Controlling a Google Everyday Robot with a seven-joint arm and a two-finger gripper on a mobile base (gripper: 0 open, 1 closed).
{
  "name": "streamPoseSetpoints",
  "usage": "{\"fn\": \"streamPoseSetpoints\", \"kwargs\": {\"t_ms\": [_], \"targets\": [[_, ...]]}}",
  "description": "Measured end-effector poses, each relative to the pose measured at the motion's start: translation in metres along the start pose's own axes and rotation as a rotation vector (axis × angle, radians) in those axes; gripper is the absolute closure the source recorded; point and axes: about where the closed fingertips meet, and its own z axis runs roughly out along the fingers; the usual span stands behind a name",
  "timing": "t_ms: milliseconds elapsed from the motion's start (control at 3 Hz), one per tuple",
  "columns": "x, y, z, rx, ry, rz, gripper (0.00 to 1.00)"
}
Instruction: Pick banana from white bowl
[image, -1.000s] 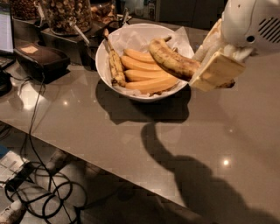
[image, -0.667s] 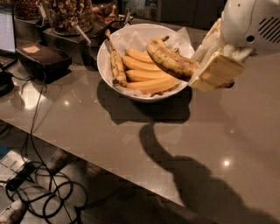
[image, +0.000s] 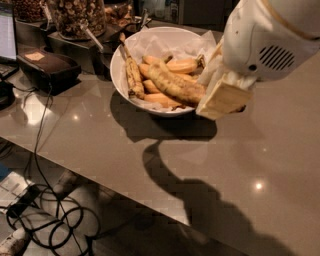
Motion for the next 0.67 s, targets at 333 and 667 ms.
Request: {"fn": "streamPoseSetpoints", "kwargs": {"t_ms": [333, 667], "targets": [[-0.0108, 0.0092, 0.0320, -0.060, 0.024, -0.051, 1.00], [-0.0108, 0.0092, 0.0320, -0.060, 0.024, -0.051, 1.00]]}}
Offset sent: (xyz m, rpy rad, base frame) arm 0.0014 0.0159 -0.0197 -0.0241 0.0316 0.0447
